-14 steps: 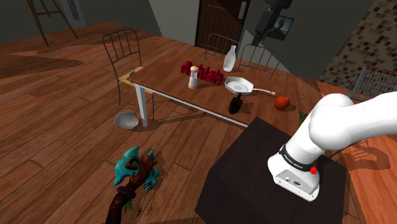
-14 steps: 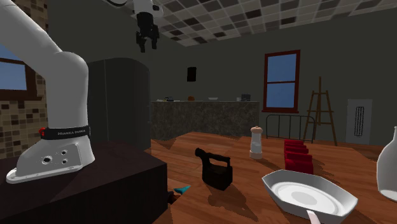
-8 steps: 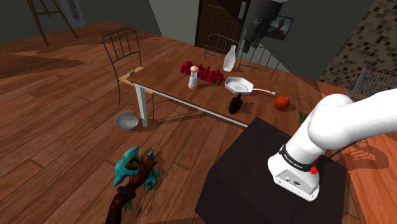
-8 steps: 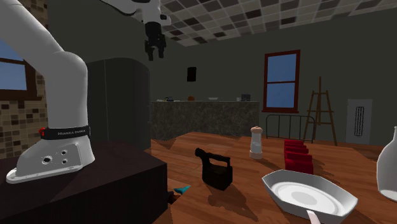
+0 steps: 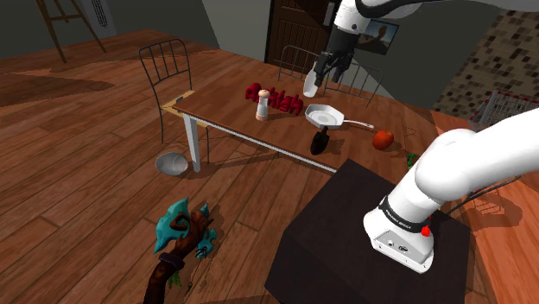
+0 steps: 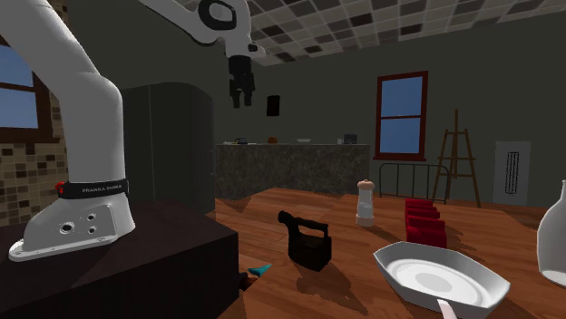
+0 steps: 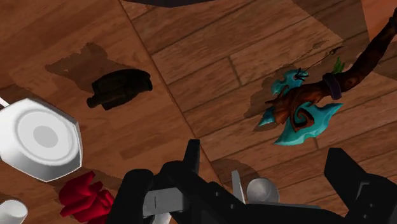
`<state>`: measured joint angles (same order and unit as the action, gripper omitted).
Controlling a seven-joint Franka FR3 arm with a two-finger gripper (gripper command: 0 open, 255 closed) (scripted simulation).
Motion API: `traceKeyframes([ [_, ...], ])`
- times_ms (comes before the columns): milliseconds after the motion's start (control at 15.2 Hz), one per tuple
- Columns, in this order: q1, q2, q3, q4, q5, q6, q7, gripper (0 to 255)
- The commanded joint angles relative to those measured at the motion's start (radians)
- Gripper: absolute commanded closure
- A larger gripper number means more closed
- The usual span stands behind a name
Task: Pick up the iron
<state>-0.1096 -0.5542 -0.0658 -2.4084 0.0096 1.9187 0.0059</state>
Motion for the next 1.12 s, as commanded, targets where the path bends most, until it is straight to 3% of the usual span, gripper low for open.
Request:
traceKeyframes([
  [0, -0.019, 0.045, -0.014, -0.012, 0.001, 0.052, 0.021, 0],
  [594, -0.09, 0.294, -0.085, -0.029, 0.029, 0.288, 0.093, 0],
  [1056, -0.133, 0.512, -0.144, -0.001, 0.099, 0.449, 0.117, 0],
])
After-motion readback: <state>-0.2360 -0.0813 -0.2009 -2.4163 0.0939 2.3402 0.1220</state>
